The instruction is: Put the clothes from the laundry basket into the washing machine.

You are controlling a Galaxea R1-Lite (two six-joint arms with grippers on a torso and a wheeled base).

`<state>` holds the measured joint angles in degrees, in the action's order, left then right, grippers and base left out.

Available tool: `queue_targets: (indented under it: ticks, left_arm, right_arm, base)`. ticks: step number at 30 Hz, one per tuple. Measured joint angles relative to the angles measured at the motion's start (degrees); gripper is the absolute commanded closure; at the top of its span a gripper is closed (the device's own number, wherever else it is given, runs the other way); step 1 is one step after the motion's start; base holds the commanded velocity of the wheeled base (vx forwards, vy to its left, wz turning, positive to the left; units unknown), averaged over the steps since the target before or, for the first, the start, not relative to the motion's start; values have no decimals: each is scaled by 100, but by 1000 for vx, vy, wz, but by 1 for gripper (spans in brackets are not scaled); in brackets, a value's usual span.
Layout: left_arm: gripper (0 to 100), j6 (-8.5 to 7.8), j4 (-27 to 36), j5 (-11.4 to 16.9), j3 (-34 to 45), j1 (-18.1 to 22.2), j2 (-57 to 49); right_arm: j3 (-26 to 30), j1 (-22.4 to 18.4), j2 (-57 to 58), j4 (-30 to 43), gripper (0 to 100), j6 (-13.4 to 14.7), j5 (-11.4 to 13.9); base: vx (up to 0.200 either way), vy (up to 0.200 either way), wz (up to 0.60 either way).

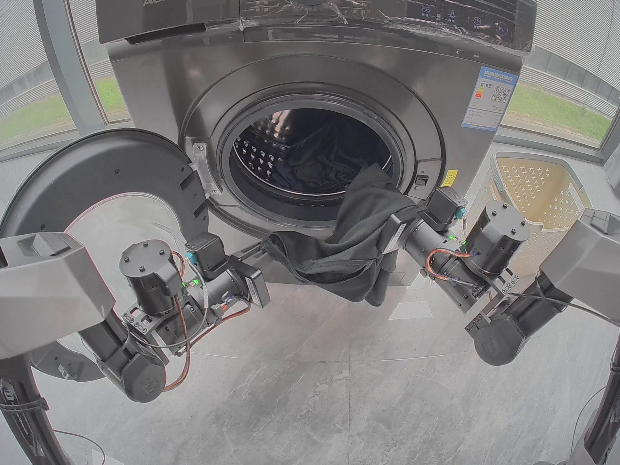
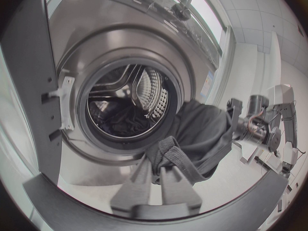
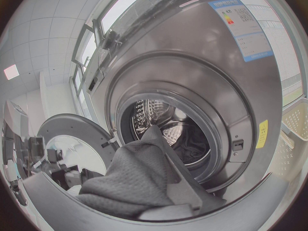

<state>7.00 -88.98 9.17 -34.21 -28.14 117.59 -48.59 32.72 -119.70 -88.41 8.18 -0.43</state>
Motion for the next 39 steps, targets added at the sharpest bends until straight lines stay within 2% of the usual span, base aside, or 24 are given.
queue_targets:
  ticks: [8,12,18,21,24,28,35,39]
  left_arm:
    - [0,4,-2,62,491,-144,151]
    - [0,-29,-2,339,979,-245,123]
    - [0,-255,0,653,1563,-361,85]
    - [0,-295,-2,1009,1712,-408,40]
    - [0,-306,-2,1130,1746,-447,-33]
    - [0,-301,0,1108,1558,-485,-95]
    - [0,-266,2,761,524,-516,-119]
    - [0,-255,5,668,76,-518,-72]
  right_arm:
    - [-190,-39,112,2,100,29,-6]
    - [-408,-28,118,11,100,40,-11]
    - [-672,22,118,63,100,49,-26]
    - [-711,27,115,60,100,55,-30]
    - [-725,18,99,28,100,63,-33]
    - [-717,40,55,13,100,63,-30]
    - [-610,289,-133,9,100,38,-30]
    - [-577,443,-251,6,100,24,-35]
  base:
    - [0,0,0]
    - [0,0,0]
    - [0,0,0]
    - [0,0,0]
    - [0,0,0]
    - [0,0,0]
    - [0,0,0]
    - [0,0,0]
